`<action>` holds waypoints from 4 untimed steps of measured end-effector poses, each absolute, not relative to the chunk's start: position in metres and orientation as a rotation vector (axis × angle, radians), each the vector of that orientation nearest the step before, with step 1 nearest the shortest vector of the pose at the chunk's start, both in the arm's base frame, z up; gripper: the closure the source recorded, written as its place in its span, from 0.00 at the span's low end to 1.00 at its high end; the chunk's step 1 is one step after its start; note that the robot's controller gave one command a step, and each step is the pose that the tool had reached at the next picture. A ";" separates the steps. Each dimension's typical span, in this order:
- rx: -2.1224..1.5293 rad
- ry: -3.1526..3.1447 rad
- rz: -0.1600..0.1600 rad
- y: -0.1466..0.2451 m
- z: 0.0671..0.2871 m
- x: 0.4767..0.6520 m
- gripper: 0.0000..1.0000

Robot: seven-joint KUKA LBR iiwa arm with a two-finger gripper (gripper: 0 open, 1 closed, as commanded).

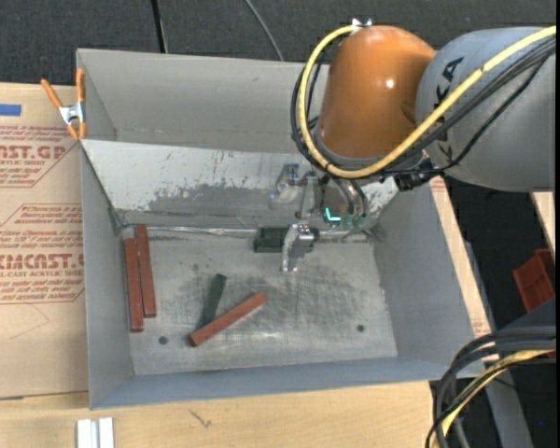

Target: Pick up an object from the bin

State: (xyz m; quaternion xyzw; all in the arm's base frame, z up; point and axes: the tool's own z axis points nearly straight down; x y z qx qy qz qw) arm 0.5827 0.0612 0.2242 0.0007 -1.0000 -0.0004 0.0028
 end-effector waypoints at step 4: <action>0.105 -3.142 -0.002 0.083 0.083 0.527 1.00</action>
Offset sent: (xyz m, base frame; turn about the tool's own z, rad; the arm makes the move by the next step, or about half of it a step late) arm -0.0268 0.0407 -0.1390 -0.0649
